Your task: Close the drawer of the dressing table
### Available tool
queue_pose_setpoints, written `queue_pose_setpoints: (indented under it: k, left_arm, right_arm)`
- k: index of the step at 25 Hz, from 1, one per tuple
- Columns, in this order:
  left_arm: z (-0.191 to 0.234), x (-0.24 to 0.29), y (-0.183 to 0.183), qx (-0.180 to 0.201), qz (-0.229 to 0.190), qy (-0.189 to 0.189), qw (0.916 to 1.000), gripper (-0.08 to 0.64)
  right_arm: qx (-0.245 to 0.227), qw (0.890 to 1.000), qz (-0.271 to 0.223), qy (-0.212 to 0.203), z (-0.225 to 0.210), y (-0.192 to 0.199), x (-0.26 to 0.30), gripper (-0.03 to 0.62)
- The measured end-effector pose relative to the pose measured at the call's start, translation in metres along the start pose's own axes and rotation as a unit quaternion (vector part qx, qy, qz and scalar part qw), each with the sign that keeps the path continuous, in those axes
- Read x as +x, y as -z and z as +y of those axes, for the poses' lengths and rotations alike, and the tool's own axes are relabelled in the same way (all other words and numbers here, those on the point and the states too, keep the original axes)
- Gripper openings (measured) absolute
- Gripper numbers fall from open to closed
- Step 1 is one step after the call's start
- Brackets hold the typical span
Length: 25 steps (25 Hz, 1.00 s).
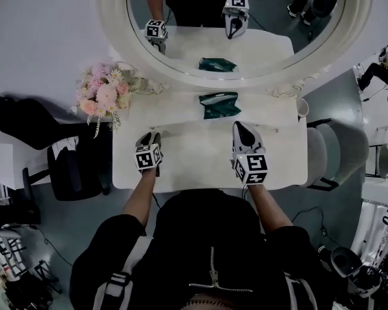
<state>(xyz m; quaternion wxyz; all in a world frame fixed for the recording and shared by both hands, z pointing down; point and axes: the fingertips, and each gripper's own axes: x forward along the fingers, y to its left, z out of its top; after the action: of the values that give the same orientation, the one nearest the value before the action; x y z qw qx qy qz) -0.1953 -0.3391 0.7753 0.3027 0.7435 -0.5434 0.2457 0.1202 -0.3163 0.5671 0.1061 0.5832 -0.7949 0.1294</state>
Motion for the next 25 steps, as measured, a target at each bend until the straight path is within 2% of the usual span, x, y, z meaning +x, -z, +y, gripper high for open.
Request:
queue_pose_setpoints:
  k: [3,5,7,10,16,25]
  left_arm:
    - [-0.012,-0.012,0.003,0.006,-0.011,0.009,0.9999,0.138]
    - [-0.024,-0.022,0.0,0.012,-0.026,0.021,0.9994,0.106]
    - [-0.038,-0.033,-0.008,0.023,-0.048,0.037,0.9979,0.045]
    - [-0.062,-0.051,-0.027,0.051,-0.085,0.057,0.9935,0.008]
    - [-0.101,-0.084,-0.073,0.103,-0.153,0.08,0.9795,0.008]
    - [-0.143,-0.132,-0.144,0.153,-0.239,0.096,0.9542,0.008]
  right_arm:
    - [0.002,1.0,0.0,-0.002,0.0,0.002,-0.003,0.001]
    - [0.003,1.0,0.001,-0.003,-0.001,0.003,-0.006,0.002]
    - [0.003,1.0,0.0,-0.004,-0.001,0.006,-0.01,0.0]
    - [0.002,1.0,-0.002,-0.004,-0.003,0.008,-0.018,0.002]
    - [0.001,1.0,-0.016,-0.005,-0.003,0.004,-0.031,0.0]
    - [-0.009,0.999,-0.05,-0.005,-0.007,-0.022,-0.044,0.0]
